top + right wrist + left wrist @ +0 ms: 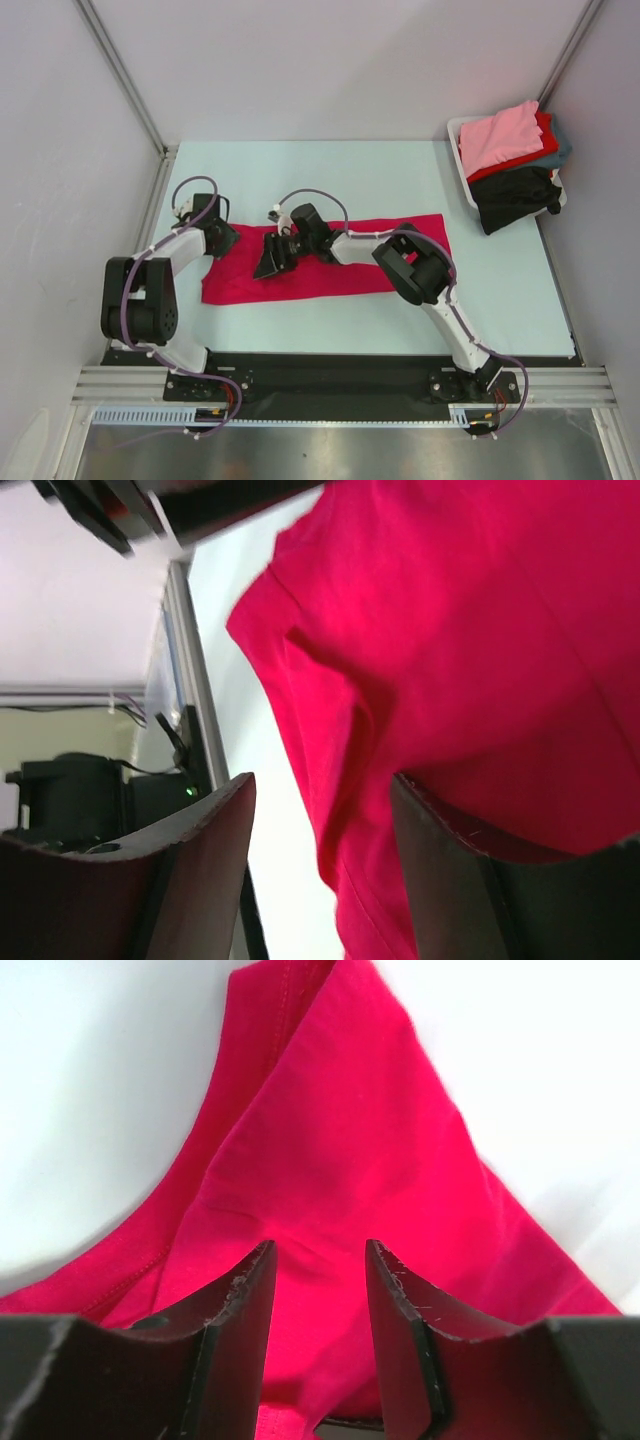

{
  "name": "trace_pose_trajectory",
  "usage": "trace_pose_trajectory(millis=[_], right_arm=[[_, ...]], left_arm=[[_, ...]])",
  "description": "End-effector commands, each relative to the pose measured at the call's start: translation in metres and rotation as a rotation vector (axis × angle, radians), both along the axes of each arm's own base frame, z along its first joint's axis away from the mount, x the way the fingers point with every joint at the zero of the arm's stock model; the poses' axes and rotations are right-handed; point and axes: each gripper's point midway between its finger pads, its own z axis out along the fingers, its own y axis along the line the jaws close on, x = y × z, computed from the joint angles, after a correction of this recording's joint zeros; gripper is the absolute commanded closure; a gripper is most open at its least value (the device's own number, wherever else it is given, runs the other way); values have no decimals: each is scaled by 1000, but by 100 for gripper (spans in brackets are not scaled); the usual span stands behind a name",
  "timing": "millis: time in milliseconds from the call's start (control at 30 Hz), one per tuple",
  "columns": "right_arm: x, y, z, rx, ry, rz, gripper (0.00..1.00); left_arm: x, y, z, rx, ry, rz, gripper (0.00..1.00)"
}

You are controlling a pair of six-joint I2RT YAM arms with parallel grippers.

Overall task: Fold and stack the t-shirts
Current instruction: Fold the tshirt

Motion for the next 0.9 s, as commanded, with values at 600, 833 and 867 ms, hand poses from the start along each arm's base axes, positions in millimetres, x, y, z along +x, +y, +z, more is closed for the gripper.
trace_pose_trajectory(millis=[600,833,867], right_arm=[[-99,34,48,157,21,206,40],[-67,2,75,104,-81,94,39],[-62,-3,84,100,-99,74,39]], left_arm=[[10,1,-12,20,16,-24,53],[7,3,8,46,-38,-32,52],[7,3,12,47,-49,-31,52]])
